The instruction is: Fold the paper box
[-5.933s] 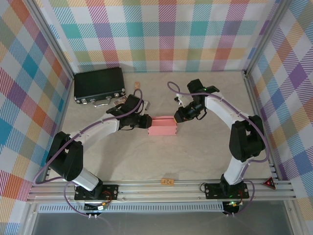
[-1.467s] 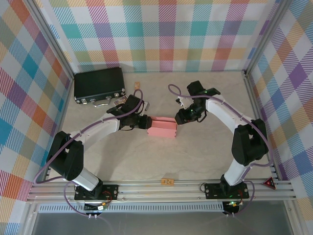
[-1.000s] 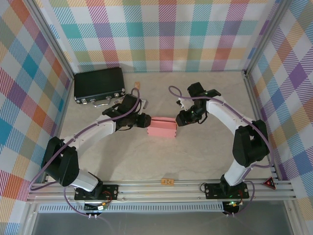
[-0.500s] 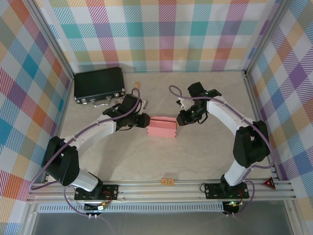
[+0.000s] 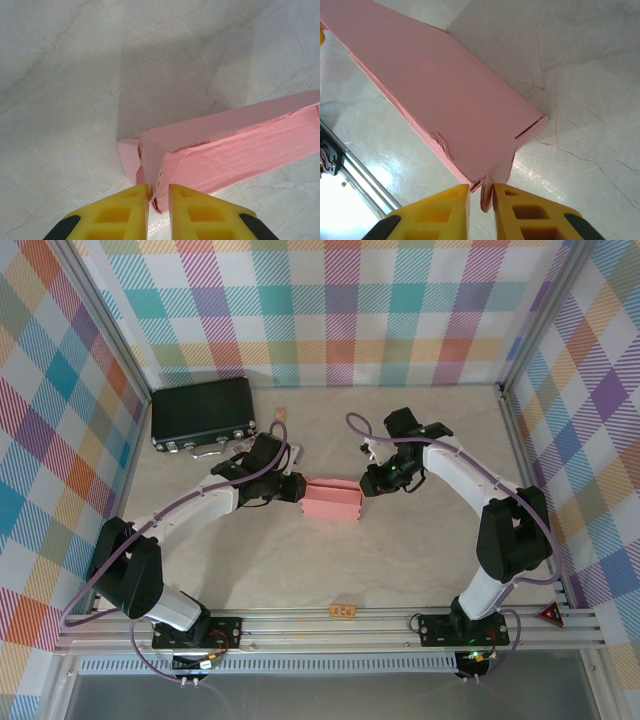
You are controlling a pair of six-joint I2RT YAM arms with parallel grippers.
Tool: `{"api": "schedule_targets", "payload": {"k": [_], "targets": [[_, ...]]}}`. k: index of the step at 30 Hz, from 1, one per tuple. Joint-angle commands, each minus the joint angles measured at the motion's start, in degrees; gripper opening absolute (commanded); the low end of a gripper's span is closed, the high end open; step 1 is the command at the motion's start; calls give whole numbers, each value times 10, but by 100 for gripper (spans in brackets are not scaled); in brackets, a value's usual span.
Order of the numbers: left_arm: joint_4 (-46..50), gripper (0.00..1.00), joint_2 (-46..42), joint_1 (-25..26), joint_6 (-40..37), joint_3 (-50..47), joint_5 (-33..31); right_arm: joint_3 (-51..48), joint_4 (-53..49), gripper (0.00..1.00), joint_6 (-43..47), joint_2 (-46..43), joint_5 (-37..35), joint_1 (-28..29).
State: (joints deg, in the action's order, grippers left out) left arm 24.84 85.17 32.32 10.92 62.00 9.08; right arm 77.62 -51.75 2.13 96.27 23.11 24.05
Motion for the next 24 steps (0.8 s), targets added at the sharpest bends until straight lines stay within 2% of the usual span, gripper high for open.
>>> {"api": "schedule_targets", "payload": {"k": [1, 24], "targets": [[-12, 18, 6, -1, -3, -10, 11, 0, -3, 20, -8, -6, 25, 3], [-12, 15, 10, -1, -3, -13, 11, 3, 10, 16, -25, 9, 49, 4]]}}
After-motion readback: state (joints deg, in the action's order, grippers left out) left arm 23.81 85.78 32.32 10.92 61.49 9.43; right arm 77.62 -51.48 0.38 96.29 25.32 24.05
